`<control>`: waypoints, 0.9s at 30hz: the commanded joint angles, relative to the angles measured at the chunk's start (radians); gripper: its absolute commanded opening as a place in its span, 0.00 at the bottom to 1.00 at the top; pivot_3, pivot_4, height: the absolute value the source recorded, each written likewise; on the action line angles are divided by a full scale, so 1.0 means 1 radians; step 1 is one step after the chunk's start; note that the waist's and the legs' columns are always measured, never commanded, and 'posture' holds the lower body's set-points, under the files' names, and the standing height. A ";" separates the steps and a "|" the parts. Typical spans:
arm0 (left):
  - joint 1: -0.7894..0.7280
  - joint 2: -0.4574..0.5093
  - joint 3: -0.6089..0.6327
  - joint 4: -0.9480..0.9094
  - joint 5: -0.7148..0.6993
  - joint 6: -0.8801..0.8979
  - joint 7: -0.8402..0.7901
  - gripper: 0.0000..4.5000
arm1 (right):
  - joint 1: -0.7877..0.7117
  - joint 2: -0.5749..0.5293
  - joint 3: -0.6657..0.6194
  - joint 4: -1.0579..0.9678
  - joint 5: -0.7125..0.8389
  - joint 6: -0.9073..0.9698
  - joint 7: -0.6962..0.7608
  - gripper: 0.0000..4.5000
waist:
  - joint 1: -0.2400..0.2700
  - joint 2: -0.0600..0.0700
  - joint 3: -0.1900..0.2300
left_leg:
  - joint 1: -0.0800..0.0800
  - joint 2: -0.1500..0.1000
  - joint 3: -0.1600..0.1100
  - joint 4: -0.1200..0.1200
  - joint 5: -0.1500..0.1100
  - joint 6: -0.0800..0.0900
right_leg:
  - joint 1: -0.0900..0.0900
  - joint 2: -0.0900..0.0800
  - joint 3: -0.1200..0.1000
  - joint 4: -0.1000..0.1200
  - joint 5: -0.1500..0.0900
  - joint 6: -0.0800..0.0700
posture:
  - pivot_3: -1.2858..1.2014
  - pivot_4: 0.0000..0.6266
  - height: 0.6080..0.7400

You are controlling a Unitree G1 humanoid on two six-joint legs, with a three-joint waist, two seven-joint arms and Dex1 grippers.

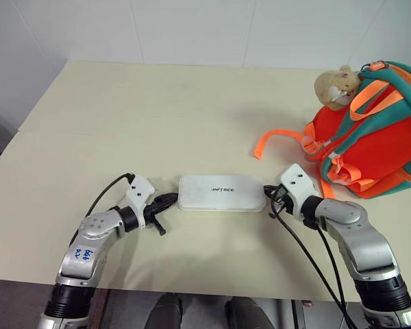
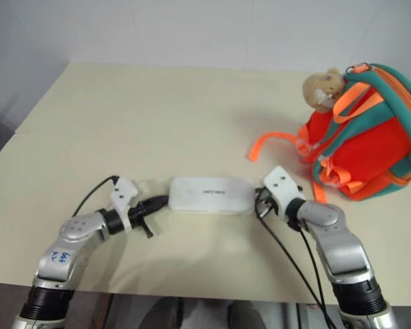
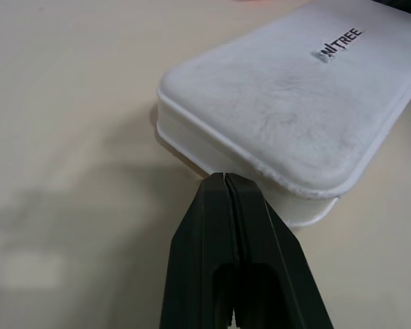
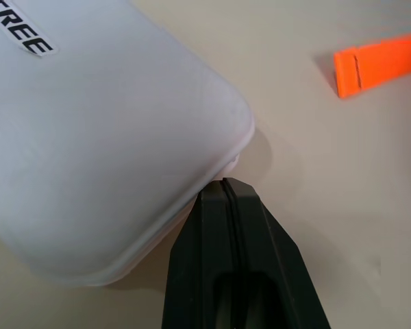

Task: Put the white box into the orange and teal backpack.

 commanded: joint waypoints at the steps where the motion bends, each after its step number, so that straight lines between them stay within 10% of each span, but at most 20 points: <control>1: 0.011 0.008 -0.013 -0.065 -0.037 0.008 -0.034 0.01 | 0.022 -0.022 -0.040 -0.067 0.026 0.003 0.000 0.00 | -0.001 0.000 0.000 | 0.000 0.000 0.000 0.000 0.000 0.000 | 0.000 0.000 0.000 0.000 0.000 0.000 | 0.52 0.24 1.00; 17: 0.025 0.063 0.022 -0.110 -0.076 0.056 -0.054 0.01 | 0.063 -0.067 -0.069 -0.045 0.073 -0.031 0.023 0.00 | 0.000 0.000 0.000 | 0.000 0.000 0.000 0.000 -0.001 0.002 | 0.000 0.000 0.000 -0.001 0.000 0.000 | 0.52 0.24 1.00; 27: -0.088 0.203 0.129 0.084 -0.206 0.165 -0.216 0.53 | 0.018 -0.220 -0.182 -0.020 0.191 0.068 0.127 0.64 | -0.001 0.000 0.000 | 0.000 0.000 0.000 -0.001 -0.001 0.002 | 0.001 0.000 0.000 -0.001 0.000 0.000 | 0.52 0.24 1.00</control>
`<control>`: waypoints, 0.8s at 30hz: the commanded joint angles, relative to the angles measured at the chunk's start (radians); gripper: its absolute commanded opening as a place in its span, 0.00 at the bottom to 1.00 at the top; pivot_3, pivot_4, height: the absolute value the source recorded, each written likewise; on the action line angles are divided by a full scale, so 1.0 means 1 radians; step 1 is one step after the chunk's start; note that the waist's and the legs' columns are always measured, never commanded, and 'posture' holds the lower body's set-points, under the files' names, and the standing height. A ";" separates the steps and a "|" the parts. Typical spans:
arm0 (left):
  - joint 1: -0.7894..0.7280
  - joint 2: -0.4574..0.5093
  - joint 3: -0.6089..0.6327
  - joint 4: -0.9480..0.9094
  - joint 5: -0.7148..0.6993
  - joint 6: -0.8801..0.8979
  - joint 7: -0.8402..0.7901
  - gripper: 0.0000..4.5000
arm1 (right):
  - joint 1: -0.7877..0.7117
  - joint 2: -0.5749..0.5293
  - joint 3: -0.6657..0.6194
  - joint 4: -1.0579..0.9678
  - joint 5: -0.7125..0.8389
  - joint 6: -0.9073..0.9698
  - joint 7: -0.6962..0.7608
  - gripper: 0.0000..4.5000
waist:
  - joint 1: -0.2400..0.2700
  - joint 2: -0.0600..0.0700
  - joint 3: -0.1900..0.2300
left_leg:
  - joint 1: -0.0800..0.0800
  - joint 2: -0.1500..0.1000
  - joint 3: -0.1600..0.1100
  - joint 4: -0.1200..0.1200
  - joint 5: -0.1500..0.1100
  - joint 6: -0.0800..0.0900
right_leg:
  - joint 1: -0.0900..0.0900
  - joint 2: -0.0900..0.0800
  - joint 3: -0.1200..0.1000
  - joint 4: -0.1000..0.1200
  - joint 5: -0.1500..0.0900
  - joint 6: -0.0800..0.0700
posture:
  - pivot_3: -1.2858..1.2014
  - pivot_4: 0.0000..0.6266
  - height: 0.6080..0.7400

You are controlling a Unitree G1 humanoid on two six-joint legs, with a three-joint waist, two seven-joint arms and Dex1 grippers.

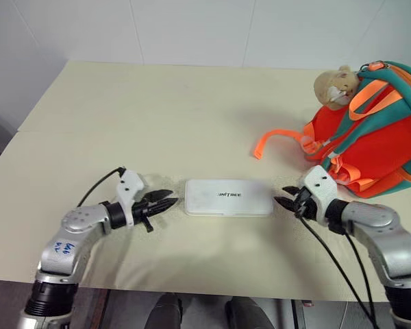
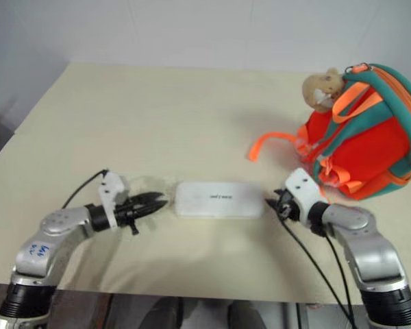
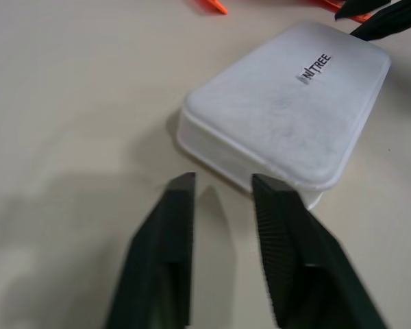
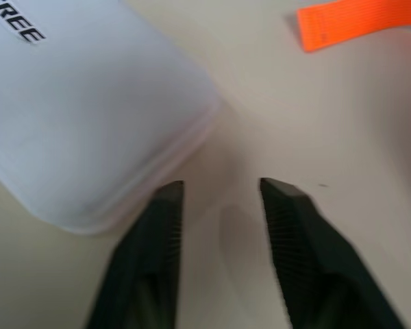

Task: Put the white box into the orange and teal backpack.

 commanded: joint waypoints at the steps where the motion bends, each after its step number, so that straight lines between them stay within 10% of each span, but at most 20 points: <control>1: -0.040 0.065 0.047 0.080 -0.057 0.047 -0.084 0.60 | -0.024 -0.055 -0.065 -0.009 0.059 0.065 0.035 0.71 | 0.000 0.000 0.000 | 0.000 0.000 0.000 0.000 0.000 0.000 | 0.000 0.000 0.000 0.000 0.000 0.000 | 0.52 0.24 1.00; 7: -0.147 0.152 0.011 0.212 -0.123 0.266 -0.180 0.99 | -0.110 -0.083 -0.144 -0.024 0.220 0.362 0.036 1.00 | 0.000 0.001 0.000 | -0.001 0.000 0.000 0.000 0.000 0.000 | 0.000 0.000 0.000 -0.001 0.000 0.000 | 0.52 0.24 1.00; 15: -0.317 0.086 -0.028 0.372 -0.161 0.500 -0.178 1.00 | -0.266 -0.055 -0.151 -0.057 0.393 0.837 -0.031 1.00 | 0.002 0.002 0.001 | -0.001 0.000 -0.001 0.000 0.000 0.000 | 0.000 0.000 0.000 0.000 0.000 0.000 | 0.52 0.24 1.00; 24: -0.419 -0.003 -0.048 0.478 -0.190 0.719 -0.121 1.00 | -0.325 0.004 -0.071 0.011 0.483 0.872 -0.152 1.00 | 0.000 0.002 0.001 | -0.002 -0.001 0.000 0.001 0.000 0.000 | 0.000 -0.001 0.000 -0.001 0.000 0.000 | 0.52 0.24 1.00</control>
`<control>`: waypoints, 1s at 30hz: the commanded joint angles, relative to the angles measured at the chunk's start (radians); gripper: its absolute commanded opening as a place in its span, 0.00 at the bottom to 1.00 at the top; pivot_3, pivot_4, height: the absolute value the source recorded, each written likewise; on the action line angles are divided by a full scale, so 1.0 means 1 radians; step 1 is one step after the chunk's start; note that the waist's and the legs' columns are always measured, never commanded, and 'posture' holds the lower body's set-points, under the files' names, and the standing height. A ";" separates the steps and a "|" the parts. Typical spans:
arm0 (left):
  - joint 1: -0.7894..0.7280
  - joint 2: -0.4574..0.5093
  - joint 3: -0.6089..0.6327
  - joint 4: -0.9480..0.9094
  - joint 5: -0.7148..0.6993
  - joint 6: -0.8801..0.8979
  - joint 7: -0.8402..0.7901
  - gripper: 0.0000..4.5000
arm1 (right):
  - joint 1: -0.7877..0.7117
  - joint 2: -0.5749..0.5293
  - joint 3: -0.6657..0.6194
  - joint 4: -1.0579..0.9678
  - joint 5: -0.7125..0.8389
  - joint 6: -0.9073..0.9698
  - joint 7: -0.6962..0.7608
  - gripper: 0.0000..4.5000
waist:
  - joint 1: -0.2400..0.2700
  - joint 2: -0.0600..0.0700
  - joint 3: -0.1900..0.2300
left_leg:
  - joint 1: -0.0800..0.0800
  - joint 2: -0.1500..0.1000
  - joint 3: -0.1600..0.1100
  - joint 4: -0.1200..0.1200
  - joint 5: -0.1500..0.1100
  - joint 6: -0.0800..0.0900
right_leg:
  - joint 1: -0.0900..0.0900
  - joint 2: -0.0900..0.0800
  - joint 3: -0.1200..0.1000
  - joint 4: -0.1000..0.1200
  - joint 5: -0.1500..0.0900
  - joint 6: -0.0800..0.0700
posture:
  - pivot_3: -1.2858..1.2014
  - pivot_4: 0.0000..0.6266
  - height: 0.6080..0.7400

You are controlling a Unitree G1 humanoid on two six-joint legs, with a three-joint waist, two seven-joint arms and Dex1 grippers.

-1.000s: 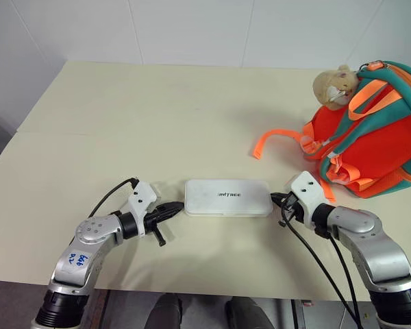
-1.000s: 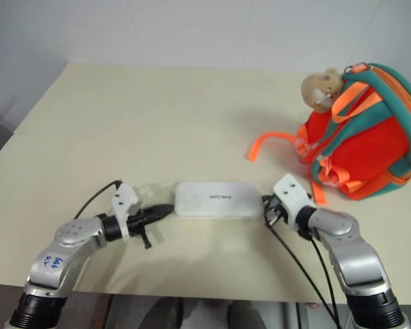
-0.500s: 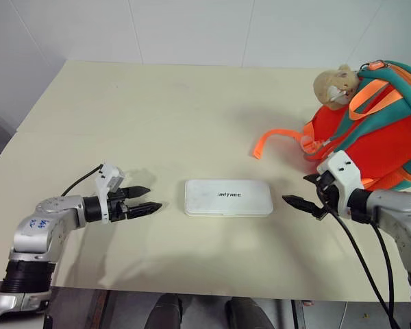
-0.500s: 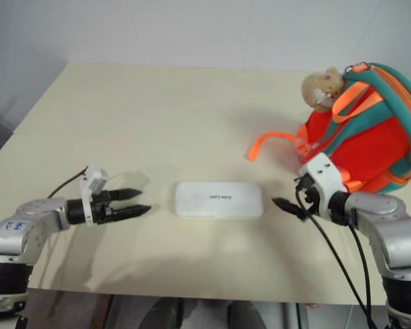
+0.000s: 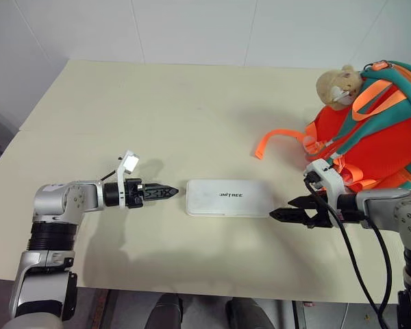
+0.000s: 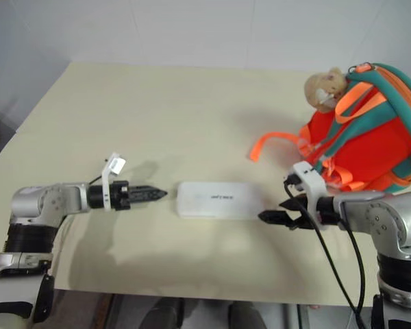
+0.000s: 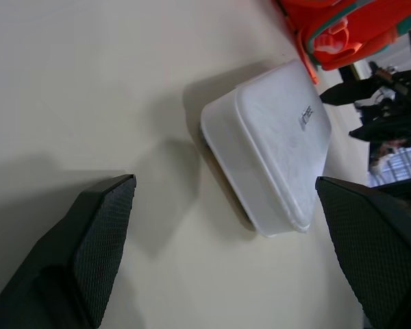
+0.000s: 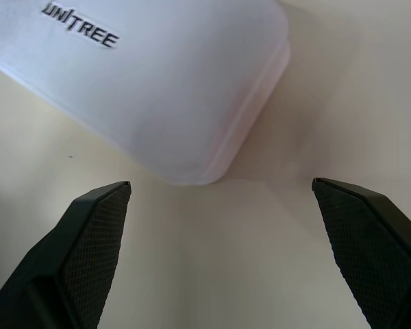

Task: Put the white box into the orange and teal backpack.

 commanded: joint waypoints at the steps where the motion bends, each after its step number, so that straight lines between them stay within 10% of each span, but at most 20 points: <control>1: -0.027 -0.016 -0.043 0.056 -0.008 0.108 0.009 1.00 | -0.067 0.040 0.034 0.043 0.018 0.005 -0.061 1.00 | -0.001 0.000 0.000 | 0.000 0.000 0.000 0.001 0.000 0.000 | 0.000 0.000 0.000 0.001 0.000 0.000 | 0.52 0.24 1.00; 30: -0.187 -0.044 -0.242 0.146 0.005 0.317 -0.044 1.00 | -0.250 0.045 0.118 0.145 0.025 0.005 -0.074 1.00 | 0.001 0.000 0.000 | 0.000 -0.006 0.001 0.000 0.001 0.002 | 0.000 -0.008 -0.002 -0.001 0.000 0.000 | 0.52 0.24 1.00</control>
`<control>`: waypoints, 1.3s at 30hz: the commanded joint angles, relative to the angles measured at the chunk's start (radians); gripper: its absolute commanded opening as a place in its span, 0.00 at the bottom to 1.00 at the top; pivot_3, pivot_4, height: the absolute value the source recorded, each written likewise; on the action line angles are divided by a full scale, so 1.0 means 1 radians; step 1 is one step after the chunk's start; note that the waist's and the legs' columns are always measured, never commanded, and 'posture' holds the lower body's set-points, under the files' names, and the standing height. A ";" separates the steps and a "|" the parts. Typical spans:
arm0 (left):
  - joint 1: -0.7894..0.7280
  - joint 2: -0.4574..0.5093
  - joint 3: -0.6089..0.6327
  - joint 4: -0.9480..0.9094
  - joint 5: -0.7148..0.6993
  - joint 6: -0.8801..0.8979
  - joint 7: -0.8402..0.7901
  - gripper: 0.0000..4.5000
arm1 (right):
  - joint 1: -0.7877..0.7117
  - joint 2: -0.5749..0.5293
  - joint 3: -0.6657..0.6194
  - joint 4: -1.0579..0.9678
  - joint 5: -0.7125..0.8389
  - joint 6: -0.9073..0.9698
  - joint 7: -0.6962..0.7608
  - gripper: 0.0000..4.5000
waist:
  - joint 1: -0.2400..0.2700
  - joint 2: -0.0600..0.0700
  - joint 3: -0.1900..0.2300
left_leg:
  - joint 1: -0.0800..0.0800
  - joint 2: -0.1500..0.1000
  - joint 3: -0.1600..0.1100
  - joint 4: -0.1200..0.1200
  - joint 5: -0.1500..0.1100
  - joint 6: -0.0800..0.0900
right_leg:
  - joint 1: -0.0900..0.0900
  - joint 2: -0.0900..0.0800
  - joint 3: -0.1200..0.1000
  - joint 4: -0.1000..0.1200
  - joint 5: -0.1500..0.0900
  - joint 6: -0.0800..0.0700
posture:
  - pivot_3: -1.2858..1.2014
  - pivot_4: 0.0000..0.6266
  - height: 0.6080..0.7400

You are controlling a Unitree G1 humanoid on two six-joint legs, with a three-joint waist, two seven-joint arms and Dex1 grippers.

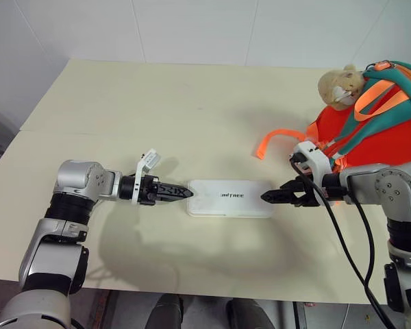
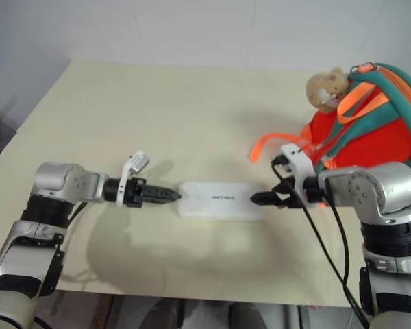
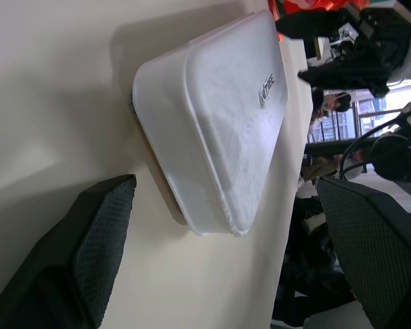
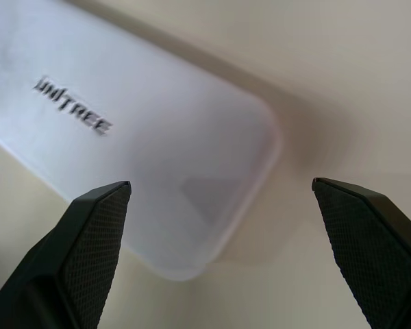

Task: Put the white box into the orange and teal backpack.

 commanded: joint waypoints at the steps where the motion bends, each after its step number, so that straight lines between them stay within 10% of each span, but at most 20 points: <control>1: 0.045 -0.016 -0.030 -0.036 -0.004 0.082 0.041 1.00 | -0.025 0.000 -0.027 -0.034 0.038 0.008 -0.013 1.00 | -0.001 0.000 0.000 | 0.000 -0.001 0.000 0.000 0.000 0.000 | 0.000 -0.001 0.000 0.000 0.000 0.000 | 0.52 0.24 1.00; 27: 0.093 -0.045 -0.020 -0.120 -0.119 0.211 0.139 1.00 | 0.019 0.025 -0.030 -0.061 0.284 0.008 -0.180 1.00 | -0.003 0.000 0.000 | 0.000 -0.002 0.000 0.000 0.000 0.001 | 0.001 -0.002 -0.003 -0.001 0.000 0.001 | 0.52 0.24 1.00; 39: 0.062 -0.023 -0.042 -0.066 -0.198 0.211 0.073 1.00 | 0.132 -0.107 0.066 -0.127 0.207 -0.123 0.010 1.00 | -0.002 0.000 0.000 | -0.002 -0.005 0.000 -0.001 -0.001 0.002 | 0.001 -0.003 -0.005 -0.006 0.000 0.001 | 0.52 0.24 1.00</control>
